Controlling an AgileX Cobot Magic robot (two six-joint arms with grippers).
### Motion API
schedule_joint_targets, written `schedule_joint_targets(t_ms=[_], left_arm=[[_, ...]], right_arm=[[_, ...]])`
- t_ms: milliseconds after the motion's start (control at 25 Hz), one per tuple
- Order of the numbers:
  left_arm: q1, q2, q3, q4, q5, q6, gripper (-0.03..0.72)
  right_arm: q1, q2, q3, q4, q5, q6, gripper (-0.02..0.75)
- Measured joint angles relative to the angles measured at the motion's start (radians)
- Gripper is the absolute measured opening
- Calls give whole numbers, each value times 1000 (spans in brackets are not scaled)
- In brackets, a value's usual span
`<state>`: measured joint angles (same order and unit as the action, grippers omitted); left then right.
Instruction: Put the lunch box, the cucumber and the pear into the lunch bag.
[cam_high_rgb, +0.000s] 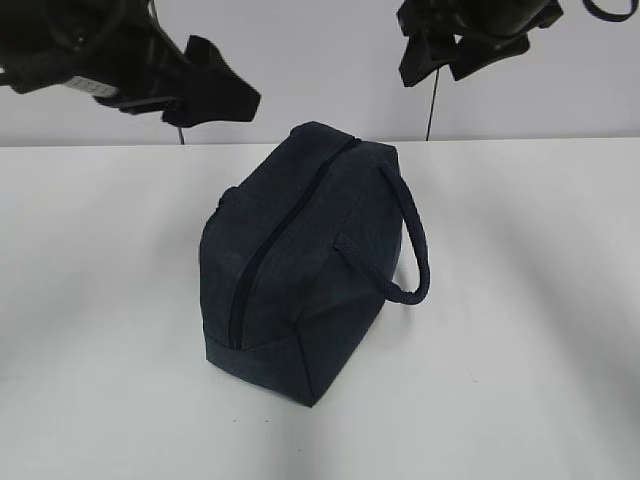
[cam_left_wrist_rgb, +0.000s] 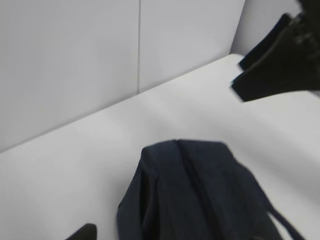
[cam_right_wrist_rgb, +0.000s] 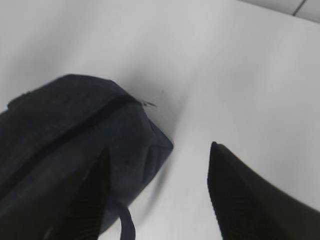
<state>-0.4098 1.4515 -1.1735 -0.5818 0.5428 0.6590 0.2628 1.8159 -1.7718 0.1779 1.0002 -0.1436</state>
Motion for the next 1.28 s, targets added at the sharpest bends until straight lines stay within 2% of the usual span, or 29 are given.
schedule_joint_targets(t_ms=[80, 160, 240, 400, 560, 760, 1000, 1280], left_arm=[[0, -29, 0, 215, 53, -217, 512], [1, -55, 0, 357, 117, -389, 512], [1, -87, 0, 450, 182, -493, 511], [1, -176, 10, 532, 306, -607, 507], [1, -316, 67, 582, 384, -636, 486], [1, -539, 200, 582, 476, -642, 480], [1, -824, 405, 582, 595, -642, 480], [1, -1154, 588, 588, 606, -642, 480]], right_arm=[[2, -33, 27, -40, 55, 40, 480], [2, -87, 84, -71, 82, 73, 479], [2, -150, 178, -91, 89, 104, 478], [2, -316, 408, -123, 89, 135, 476], [4, -508, 632, -154, 89, 144, 475], [4, -755, 833, -165, 125, 144, 475], [4, -1054, 1004, -167, 217, 144, 475], [4, -1379, 1146, -169, 251, 144, 475]])
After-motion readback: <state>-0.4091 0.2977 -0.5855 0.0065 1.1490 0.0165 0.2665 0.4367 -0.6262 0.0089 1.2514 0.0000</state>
